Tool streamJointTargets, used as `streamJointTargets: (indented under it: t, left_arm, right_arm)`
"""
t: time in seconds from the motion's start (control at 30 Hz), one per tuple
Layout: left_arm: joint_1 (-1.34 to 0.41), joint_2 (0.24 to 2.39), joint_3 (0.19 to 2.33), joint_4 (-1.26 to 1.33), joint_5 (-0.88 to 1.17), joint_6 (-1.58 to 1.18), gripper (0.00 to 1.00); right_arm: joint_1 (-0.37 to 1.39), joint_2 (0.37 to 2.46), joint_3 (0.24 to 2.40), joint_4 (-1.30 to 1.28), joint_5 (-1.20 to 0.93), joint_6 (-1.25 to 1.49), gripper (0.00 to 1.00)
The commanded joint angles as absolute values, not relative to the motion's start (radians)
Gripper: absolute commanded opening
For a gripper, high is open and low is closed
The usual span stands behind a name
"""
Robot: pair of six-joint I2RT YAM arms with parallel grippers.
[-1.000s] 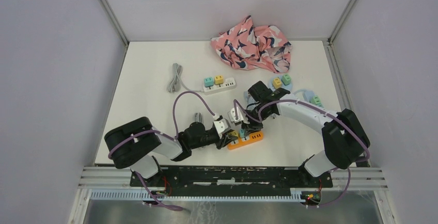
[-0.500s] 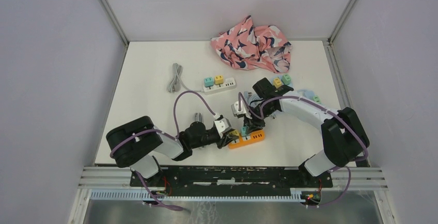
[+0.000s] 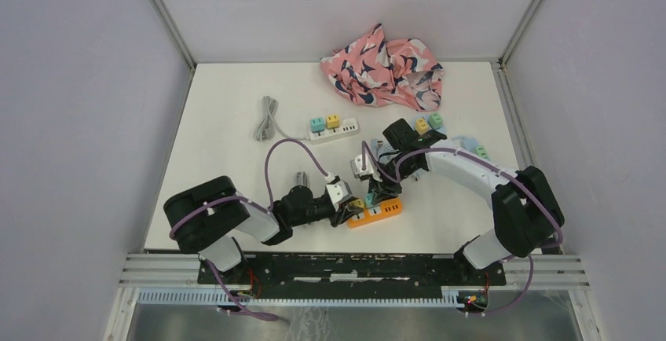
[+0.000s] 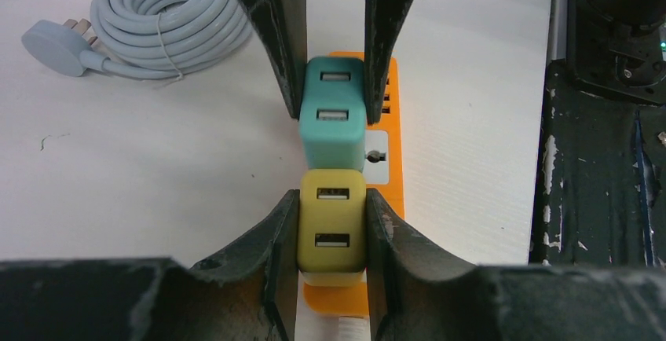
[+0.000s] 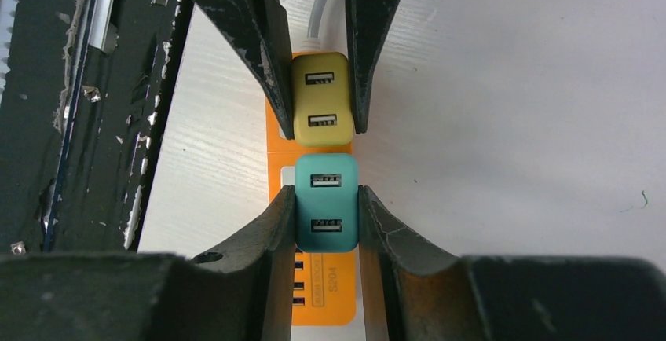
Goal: Pull the plug off the socket
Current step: Remove the plug from the socket.
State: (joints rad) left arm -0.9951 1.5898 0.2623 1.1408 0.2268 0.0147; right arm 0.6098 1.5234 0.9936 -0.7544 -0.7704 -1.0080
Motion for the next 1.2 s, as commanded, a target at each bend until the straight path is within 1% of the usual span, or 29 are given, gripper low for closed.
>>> streamJointTargets:
  t: [0.0, 0.1, 0.27, 0.4, 0.47, 0.53, 0.57, 0.6, 0.63, 0.67, 0.7, 0.87, 1.07, 1.17]
  left_arm:
    - [-0.985, 1.617, 0.261, 1.085, 0.159, 0.000, 0.03]
    - [-0.985, 1.613, 0.264, 1.086, 0.159, -0.009, 0.03]
    - [-0.985, 1.581, 0.268, 1.091, 0.168, -0.044, 0.05]
    - [-0.985, 1.542, 0.275, 1.083, 0.171, -0.068, 0.19]
    - [-0.985, 1.515, 0.283, 1.053, 0.171, -0.075, 0.29]
    - [-0.983, 1.483, 0.292, 1.017, 0.172, -0.079, 0.46]
    - [-0.981, 1.461, 0.295, 1.003, 0.172, -0.083, 0.56]
    - [-0.978, 1.449, 0.297, 0.988, 0.171, -0.085, 0.61]
    - [-0.977, 1.423, 0.300, 0.973, 0.171, -0.089, 0.69]
    - [-0.972, 1.399, 0.302, 0.957, 0.171, -0.092, 0.74]
    - [-0.972, 1.376, 0.303, 0.940, 0.171, -0.095, 0.78]
    - [-0.966, 1.239, 0.313, 0.847, 0.196, -0.111, 0.85]
    - [-0.966, 1.073, 0.302, 0.815, 0.199, -0.155, 1.00]
    - [-0.963, 1.022, 0.305, 0.809, 0.196, -0.199, 0.99]
  right_arm:
    - [0.535, 1.453, 1.051, -0.949, -0.907, -1.144, 0.00]
    - [0.509, 1.447, 1.076, -1.064, -0.930, -1.243, 0.00]
    - [0.500, 1.477, 1.128, -1.156, -0.990, -1.271, 0.00]
    - [0.487, 1.485, 1.166, -1.176, -1.034, -1.228, 0.00]
    - [0.474, 1.480, 1.173, -1.174, -1.055, -1.206, 0.00]
    - [0.461, 1.476, 1.180, -1.166, -1.068, -1.175, 0.00]
    - [0.455, 1.474, 1.183, -1.166, -1.074, -1.167, 0.00]
    - [0.449, 1.472, 1.186, -1.165, -1.080, -1.159, 0.00]
    - [0.443, 1.470, 1.189, -1.165, -1.084, -1.151, 0.00]
    - [0.437, 1.468, 1.191, -1.163, -1.089, -1.144, 0.00]
    - [0.430, 1.466, 1.194, -1.165, -1.094, -1.138, 0.00]
    - [0.407, 1.463, 1.208, -1.175, -1.128, -1.110, 0.00]
    - [0.379, 1.447, 1.213, -1.150, -1.188, -1.038, 0.00]
    - [0.359, 1.442, 1.209, -1.120, -1.230, -0.976, 0.00]
